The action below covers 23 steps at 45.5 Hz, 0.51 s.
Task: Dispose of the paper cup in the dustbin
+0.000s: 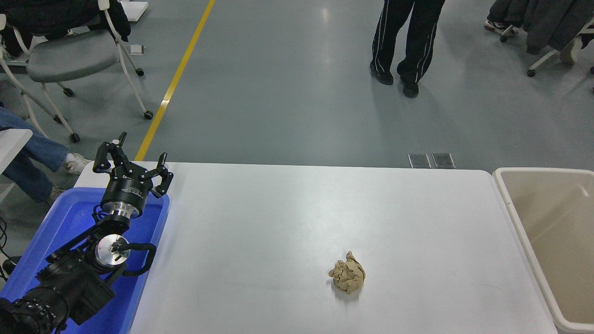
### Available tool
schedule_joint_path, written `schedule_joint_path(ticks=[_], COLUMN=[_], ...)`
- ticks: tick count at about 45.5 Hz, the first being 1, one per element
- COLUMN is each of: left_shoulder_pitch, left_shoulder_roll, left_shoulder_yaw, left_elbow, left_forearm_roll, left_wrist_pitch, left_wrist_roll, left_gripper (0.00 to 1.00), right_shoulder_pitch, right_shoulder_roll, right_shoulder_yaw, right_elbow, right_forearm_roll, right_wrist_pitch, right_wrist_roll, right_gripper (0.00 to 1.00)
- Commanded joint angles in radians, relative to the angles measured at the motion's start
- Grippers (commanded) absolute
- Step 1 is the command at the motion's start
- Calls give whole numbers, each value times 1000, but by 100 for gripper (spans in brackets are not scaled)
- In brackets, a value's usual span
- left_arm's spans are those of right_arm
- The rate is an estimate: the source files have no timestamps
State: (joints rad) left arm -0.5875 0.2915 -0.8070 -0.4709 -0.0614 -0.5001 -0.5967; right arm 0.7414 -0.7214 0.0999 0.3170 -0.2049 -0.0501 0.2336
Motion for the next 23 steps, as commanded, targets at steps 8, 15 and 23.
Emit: schedule_joint_path(ticks=[8,15,23], left_shoulder_pitch=[0,0,0], left_shoulder_roll=[0,0,0], left_shoulder_yaw=[0,0,0], left_elbow=[0,0,0], left_forearm_roll=[0,0,0], left_wrist_pitch=[0,0,0], left_wrist_roll=[0,0,0], left_gripper=[100,100,100], right_shoulder_pitch=[-112,-203,-301], right_shoulder_roll=[-187,-104,42], right_shoulder_yaw=[553,742,866], right_elbow=[551,617,622], right_forearm_roll=[-11,-19,-25], right_wrist_pitch=[-22,-30,-31], right_wrist_roll=[6,6,32], right_gripper=[99,99,99])
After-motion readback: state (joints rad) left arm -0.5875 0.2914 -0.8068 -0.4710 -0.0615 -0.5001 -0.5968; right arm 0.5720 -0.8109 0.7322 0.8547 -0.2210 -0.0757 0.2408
